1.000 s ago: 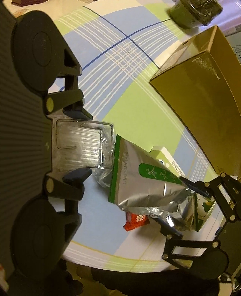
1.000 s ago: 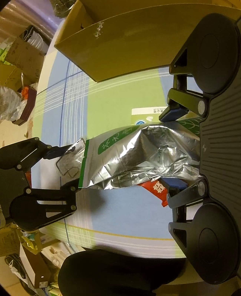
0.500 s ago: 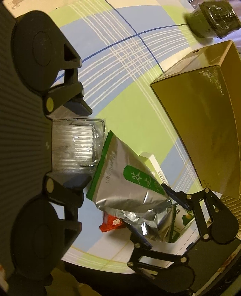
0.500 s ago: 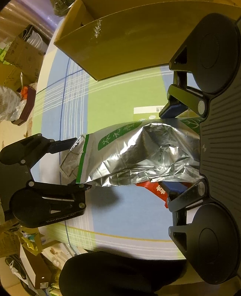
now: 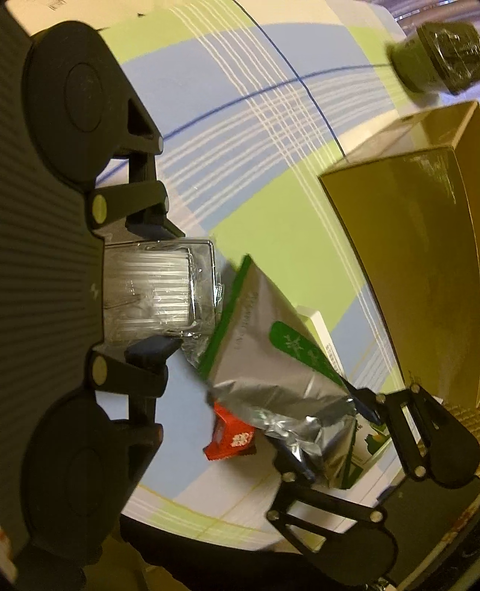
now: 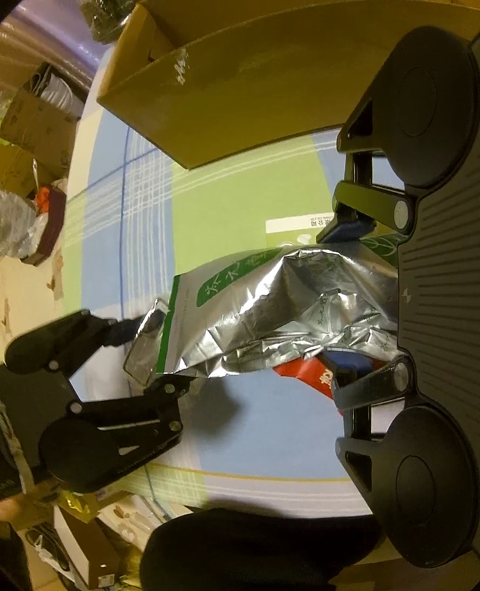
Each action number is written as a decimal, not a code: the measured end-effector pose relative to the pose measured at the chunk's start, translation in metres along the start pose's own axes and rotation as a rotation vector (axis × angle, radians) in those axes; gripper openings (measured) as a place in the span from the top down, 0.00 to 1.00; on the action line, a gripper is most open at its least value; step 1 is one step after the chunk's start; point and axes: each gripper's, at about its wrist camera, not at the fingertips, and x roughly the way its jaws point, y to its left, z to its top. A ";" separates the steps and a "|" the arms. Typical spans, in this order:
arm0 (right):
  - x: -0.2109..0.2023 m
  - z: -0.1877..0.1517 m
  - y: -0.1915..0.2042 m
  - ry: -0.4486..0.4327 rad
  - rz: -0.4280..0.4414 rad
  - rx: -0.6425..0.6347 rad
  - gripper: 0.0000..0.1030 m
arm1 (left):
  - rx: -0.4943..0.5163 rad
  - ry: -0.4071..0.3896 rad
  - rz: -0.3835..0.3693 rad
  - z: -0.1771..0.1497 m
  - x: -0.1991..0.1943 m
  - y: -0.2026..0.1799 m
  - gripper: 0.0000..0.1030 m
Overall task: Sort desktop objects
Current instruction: 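Carry the foil bag and blister pack with both tools over the cardboard box, then open both tools to drop the blister pack and foil bag into the box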
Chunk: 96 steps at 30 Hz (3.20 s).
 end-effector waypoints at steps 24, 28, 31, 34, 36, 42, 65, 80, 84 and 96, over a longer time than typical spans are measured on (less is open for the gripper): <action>-0.106 -0.019 -0.008 -0.267 -0.170 0.572 0.54 | -0.258 -0.163 0.157 0.037 -0.087 -0.030 0.54; -0.133 -0.027 -0.017 -0.305 -0.189 0.698 0.54 | -0.269 -0.183 0.161 0.056 -0.097 -0.044 0.54; -0.155 -0.036 -0.022 -0.335 -0.206 0.774 0.54 | -0.259 -0.194 0.173 0.073 -0.102 -0.055 0.54; -0.175 -0.043 -0.029 -0.364 -0.225 0.840 0.54 | -0.248 -0.206 0.186 0.089 -0.105 -0.061 0.54; -0.186 -0.048 -0.037 -0.387 -0.237 0.886 0.54 | -0.239 -0.213 0.198 0.100 -0.106 -0.064 0.54; -0.212 -0.065 -0.067 -0.425 -0.297 0.989 0.54 | -0.240 -0.236 0.229 0.138 -0.107 -0.059 0.54; -0.190 -0.079 -0.177 -0.431 -0.373 1.115 0.54 | -0.333 -0.287 0.309 0.237 -0.063 0.003 0.54; -0.160 -0.093 -0.207 -0.426 -0.342 1.177 0.54 | -0.335 -0.272 0.290 0.249 -0.021 0.020 0.54; -0.152 -0.099 -0.214 -0.427 -0.332 1.205 0.54 | -0.354 -0.273 0.269 0.250 -0.009 0.023 0.51; -0.136 -0.120 -0.224 -0.460 -0.253 1.325 0.47 | -0.360 -0.308 0.283 0.238 -0.009 0.022 0.43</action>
